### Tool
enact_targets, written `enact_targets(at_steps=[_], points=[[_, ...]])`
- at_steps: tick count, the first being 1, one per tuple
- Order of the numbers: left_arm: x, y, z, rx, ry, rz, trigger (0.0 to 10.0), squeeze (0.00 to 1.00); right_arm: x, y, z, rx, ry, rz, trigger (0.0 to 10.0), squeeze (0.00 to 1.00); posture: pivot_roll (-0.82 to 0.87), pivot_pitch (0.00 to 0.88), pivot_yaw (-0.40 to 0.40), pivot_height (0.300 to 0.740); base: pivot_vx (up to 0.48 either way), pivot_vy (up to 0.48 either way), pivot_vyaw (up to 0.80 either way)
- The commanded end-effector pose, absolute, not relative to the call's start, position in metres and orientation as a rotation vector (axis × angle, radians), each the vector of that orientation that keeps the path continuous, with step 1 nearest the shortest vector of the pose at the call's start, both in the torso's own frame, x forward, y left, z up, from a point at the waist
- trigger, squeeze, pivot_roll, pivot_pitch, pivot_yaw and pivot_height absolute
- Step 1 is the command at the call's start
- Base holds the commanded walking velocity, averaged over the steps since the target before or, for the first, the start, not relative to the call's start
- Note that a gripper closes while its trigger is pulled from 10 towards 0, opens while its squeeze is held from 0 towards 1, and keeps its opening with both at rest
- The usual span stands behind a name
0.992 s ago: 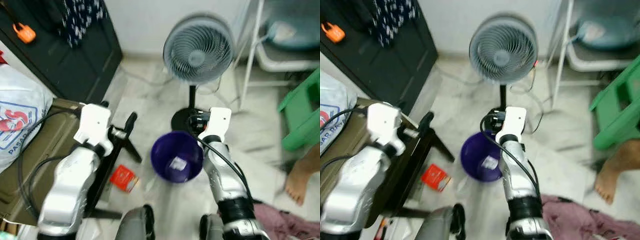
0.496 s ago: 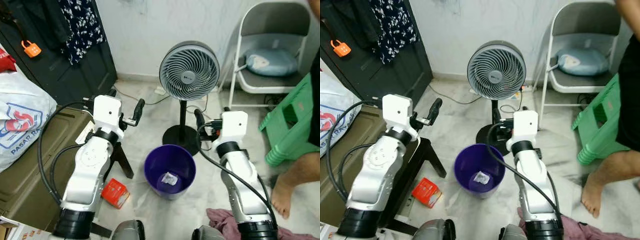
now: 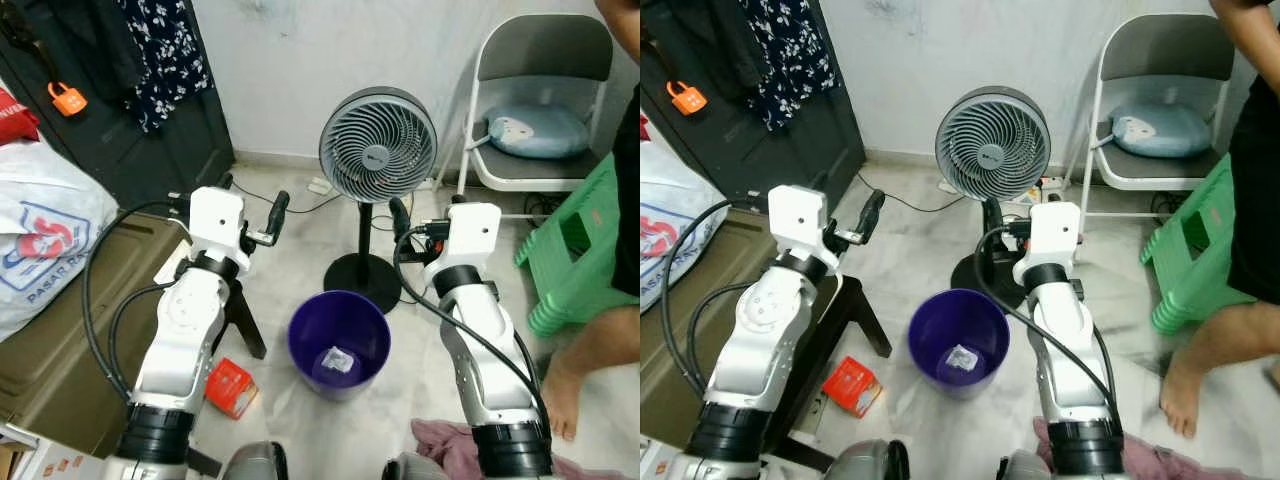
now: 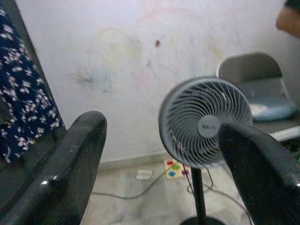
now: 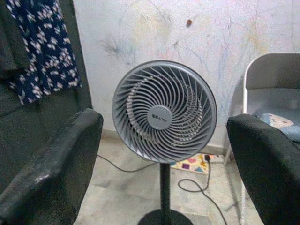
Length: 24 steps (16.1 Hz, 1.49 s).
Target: Clean up the room
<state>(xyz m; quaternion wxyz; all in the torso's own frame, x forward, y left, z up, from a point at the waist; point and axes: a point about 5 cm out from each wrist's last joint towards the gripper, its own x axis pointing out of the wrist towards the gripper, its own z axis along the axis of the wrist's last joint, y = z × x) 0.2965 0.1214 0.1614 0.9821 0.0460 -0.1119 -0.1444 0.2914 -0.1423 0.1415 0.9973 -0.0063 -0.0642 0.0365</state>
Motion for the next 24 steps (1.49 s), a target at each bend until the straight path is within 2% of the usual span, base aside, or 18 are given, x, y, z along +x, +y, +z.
enact_targets(at_steps=[1,2,3,8,19,24], points=[[0.297,0.126,0.159,0.108,-0.221,-0.272,10.0,0.00,0.295,-0.141,0.146,-0.015,-0.143,0.072,10.0,1.00,-0.02,0.000,0.078,0.740,0.000,0.000,0.79],[0.297,0.126,0.159,0.107,-0.223,-0.273,10.0,0.00,0.296,-0.141,0.146,-0.018,-0.145,0.070,10.0,0.61,-0.02,0.000,0.078,0.740,0.000,0.000,0.79],[0.298,0.125,0.159,0.108,-0.227,-0.273,10.0,0.00,0.297,-0.141,0.148,-0.031,-0.151,0.073,10.0,0.00,-0.02,0.000,0.073,0.740,0.000,0.000,0.79],[0.301,0.124,0.160,0.107,-0.238,-0.266,10.0,0.00,0.302,-0.140,0.151,-0.036,-0.164,0.082,10.0,0.00,-0.02,0.000,0.067,0.740,0.000,0.000,0.79],[0.314,0.143,0.163,0.176,-0.266,-0.103,10.0,0.00,0.315,-0.135,0.164,-0.014,-0.212,0.098,10.0,0.00,-0.01,0.000,0.054,0.740,0.000,0.000,0.79],[0.303,0.159,0.144,0.156,-0.170,-0.037,10.0,0.00,0.306,-0.135,0.156,0.007,-0.190,0.079,10.0,0.00,-0.01,0.000,0.060,0.740,0.000,0.000,0.79]])
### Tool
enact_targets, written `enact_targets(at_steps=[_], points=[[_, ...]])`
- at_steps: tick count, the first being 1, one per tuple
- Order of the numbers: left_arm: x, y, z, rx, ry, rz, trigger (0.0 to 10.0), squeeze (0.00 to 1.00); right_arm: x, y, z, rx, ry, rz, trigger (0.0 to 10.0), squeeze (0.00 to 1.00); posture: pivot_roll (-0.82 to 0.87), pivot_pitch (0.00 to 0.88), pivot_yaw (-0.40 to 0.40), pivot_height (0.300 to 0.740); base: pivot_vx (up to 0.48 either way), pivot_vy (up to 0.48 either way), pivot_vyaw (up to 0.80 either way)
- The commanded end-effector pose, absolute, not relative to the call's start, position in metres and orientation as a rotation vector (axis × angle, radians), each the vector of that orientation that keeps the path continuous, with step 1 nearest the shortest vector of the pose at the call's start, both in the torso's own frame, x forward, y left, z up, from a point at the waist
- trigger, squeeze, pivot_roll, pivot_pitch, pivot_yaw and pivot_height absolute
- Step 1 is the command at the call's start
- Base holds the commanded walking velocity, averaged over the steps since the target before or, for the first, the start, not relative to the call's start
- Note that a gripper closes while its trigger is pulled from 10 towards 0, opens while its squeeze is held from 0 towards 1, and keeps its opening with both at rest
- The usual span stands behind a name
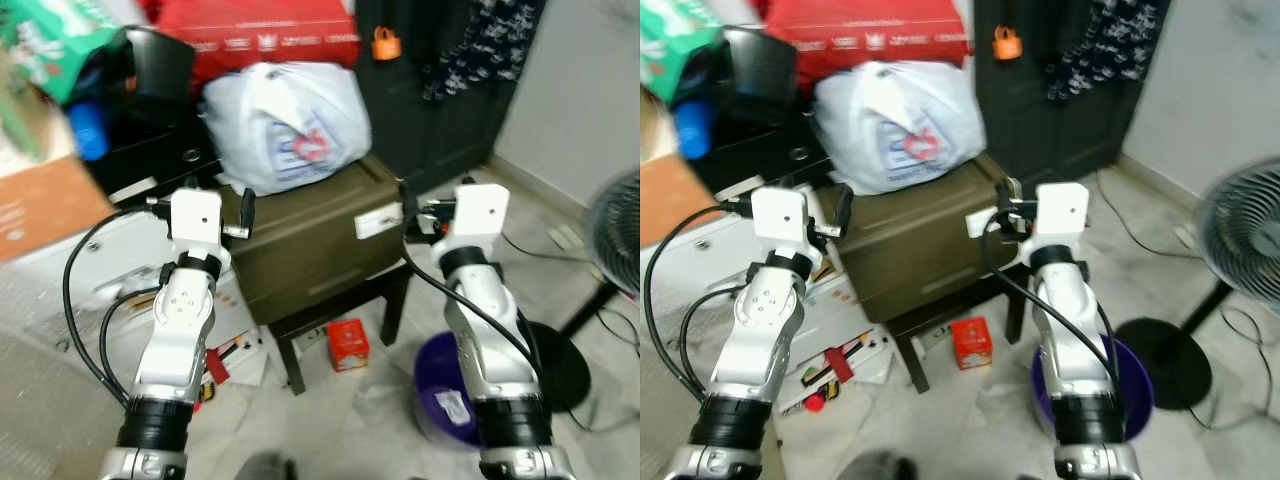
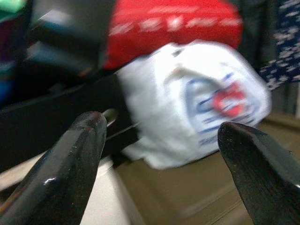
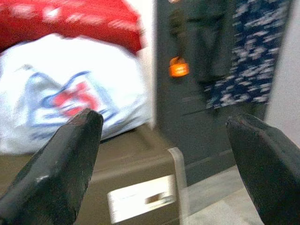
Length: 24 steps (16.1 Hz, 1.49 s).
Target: Clean up the room
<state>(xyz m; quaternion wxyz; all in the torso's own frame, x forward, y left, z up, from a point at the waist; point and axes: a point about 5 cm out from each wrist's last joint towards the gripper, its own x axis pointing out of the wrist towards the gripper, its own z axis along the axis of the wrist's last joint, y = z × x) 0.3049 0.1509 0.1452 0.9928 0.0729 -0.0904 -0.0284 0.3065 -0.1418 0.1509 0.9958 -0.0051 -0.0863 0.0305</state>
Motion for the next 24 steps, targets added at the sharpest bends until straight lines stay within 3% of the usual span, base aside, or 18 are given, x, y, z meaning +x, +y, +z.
enact_targets(at_steps=[1,7,10,16,21,24], points=[[0.300,0.161,0.140,0.162,-0.152,-0.033,10.0,0.00,0.304,-0.134,0.154,0.007,-0.181,0.079,10.0,0.00,-0.01,0.000,0.056,0.740,0.000,0.000,0.79],[0.253,0.192,0.102,0.235,0.002,0.034,10.0,0.00,0.269,-0.153,0.113,-0.023,-0.035,0.016,10.0,0.00,-0.01,0.000,0.048,0.740,0.000,0.000,0.53],[0.254,0.184,0.103,0.220,0.001,0.024,10.0,0.00,0.265,-0.156,0.115,-0.061,-0.039,0.023,10.0,0.00,-0.02,0.000,0.044,0.740,0.000,0.000,0.19],[0.263,0.168,0.113,0.151,-0.018,-0.008,10.0,0.00,0.270,-0.157,0.123,-0.068,-0.044,0.022,10.0,0.00,-0.04,0.000,0.033,0.740,0.000,0.000,0.80],[0.266,0.168,0.117,0.136,-0.016,0.004,10.0,0.00,0.276,-0.151,0.127,-0.048,-0.049,0.034,10.0,0.00,-0.03,0.000,0.016,0.740,0.000,0.000,0.74],[0.263,0.175,0.115,0.148,0.004,0.016,10.0,0.00,0.276,-0.148,0.126,-0.038,-0.038,0.040,10.0,0.00,-0.02,0.000,0.015,0.740,0.000,0.000,0.00]])
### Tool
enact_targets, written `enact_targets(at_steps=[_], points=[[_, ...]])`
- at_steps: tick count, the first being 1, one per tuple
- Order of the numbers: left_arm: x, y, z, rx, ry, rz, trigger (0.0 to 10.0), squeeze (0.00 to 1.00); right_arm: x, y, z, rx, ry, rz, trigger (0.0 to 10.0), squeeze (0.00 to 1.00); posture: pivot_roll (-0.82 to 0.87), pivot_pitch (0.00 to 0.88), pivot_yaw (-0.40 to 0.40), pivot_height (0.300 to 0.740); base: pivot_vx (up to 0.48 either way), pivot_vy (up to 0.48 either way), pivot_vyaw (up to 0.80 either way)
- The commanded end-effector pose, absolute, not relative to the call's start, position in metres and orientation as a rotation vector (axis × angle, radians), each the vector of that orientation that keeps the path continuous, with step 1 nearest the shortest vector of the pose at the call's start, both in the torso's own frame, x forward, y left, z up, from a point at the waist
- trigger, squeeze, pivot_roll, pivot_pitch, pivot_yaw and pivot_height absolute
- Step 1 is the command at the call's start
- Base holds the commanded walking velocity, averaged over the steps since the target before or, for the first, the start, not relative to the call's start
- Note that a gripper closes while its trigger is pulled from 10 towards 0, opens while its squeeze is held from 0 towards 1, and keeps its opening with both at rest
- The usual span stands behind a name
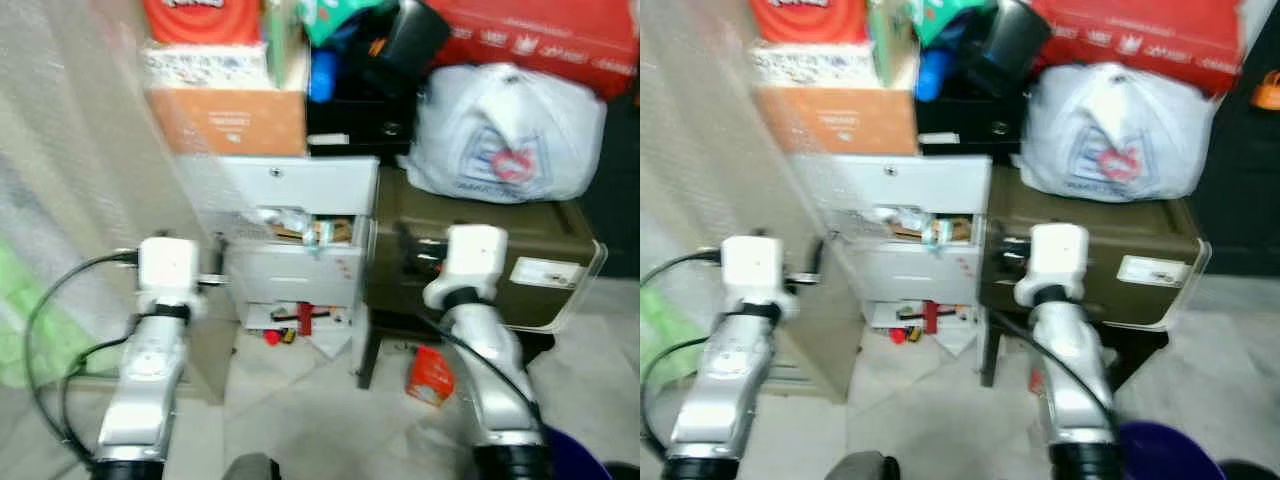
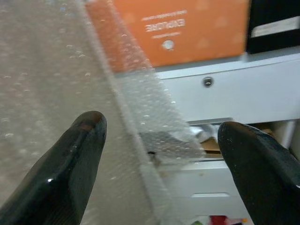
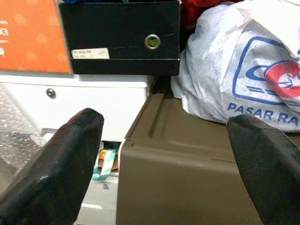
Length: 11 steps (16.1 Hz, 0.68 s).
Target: Clean up the room
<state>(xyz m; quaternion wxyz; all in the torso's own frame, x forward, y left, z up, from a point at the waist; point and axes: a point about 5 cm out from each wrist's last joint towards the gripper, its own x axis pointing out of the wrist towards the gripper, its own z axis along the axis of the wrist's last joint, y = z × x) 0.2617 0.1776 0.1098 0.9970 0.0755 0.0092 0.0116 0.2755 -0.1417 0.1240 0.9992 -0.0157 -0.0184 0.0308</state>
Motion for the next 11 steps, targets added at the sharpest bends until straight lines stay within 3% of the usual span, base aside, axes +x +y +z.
enact_targets(at_steps=[1,11], points=[[0.264,0.174,0.115,0.149,0.003,0.014,10.0,0.00,0.277,-0.148,0.126,-0.039,-0.038,0.039,10.0,0.00,-0.02,0.000,0.016,0.740,0.000,0.000,0.00],[0.277,0.167,0.123,0.140,-0.019,-0.013,10.0,0.00,0.283,-0.145,0.131,-0.048,-0.049,0.036,10.0,0.00,-0.03,0.000,0.023,0.740,0.000,0.000,0.71]])
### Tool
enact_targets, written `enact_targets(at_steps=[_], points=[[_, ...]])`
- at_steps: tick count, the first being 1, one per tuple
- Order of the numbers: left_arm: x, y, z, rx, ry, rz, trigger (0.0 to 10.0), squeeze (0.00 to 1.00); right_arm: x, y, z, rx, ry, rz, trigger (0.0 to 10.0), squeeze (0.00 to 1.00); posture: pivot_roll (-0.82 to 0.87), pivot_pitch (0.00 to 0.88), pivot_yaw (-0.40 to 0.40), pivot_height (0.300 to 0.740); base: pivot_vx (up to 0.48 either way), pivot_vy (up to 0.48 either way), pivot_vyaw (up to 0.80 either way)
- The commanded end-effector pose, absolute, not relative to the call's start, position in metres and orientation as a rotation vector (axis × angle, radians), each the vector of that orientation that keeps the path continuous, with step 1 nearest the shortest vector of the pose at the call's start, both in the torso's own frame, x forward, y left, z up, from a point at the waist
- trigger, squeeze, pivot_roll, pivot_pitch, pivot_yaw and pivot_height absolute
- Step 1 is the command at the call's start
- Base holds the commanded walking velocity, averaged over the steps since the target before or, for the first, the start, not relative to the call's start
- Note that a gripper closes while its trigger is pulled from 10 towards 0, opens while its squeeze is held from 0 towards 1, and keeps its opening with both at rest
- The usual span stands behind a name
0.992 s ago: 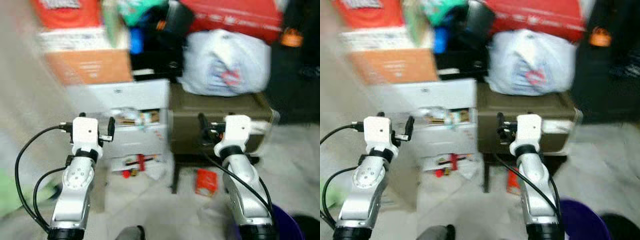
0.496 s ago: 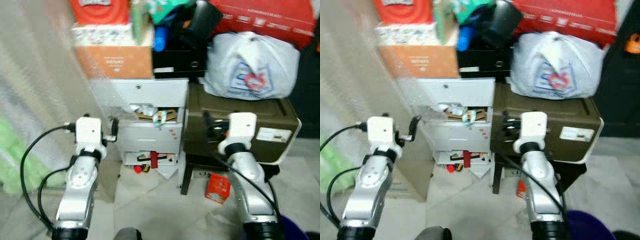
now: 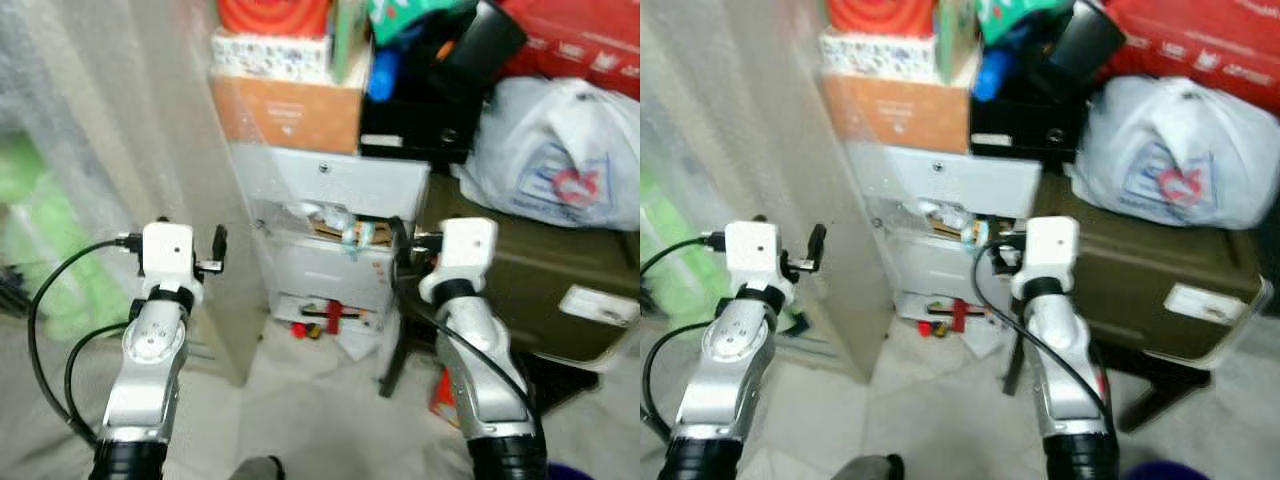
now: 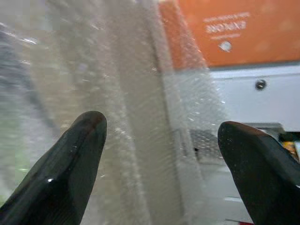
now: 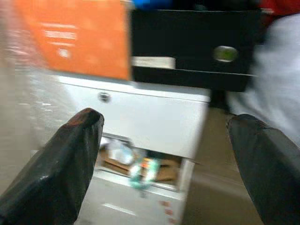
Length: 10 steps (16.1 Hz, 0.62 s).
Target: Clean up the room
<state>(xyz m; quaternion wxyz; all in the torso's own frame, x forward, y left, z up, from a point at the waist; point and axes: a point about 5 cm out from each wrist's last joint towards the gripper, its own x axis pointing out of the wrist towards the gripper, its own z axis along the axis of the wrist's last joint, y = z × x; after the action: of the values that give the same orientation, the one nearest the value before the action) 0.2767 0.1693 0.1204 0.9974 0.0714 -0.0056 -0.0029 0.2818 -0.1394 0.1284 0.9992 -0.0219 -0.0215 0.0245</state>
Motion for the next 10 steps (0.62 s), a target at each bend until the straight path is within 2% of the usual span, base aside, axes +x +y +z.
enact_targets(at_steps=[1,6,10], points=[[0.2775,0.1660,0.1231,0.154,-0.024,-0.016,10.0,0.00,0.2839,-0.1468,0.1315,-0.049,-0.053,0.025,10.0,0.00,-0.03,0.000,0.024,0.740,0.000,0.000,0.80],[0.2787,0.1649,0.1229,0.131,-0.026,-0.009,10.0,0.00,0.2898,-0.1512,0.1386,-0.058,-0.081,0.001,10.0,0.00,-0.03,0.000,0.021,0.740,0.000,0.000,0.73],[0.2788,0.1646,0.1228,0.105,-0.024,-0.015,10.0,0.00,0.2901,-0.1514,0.1391,-0.055,-0.082,0.001,10.0,0.00,-0.03,0.000,0.020,0.740,0.000,0.000,0.00]])
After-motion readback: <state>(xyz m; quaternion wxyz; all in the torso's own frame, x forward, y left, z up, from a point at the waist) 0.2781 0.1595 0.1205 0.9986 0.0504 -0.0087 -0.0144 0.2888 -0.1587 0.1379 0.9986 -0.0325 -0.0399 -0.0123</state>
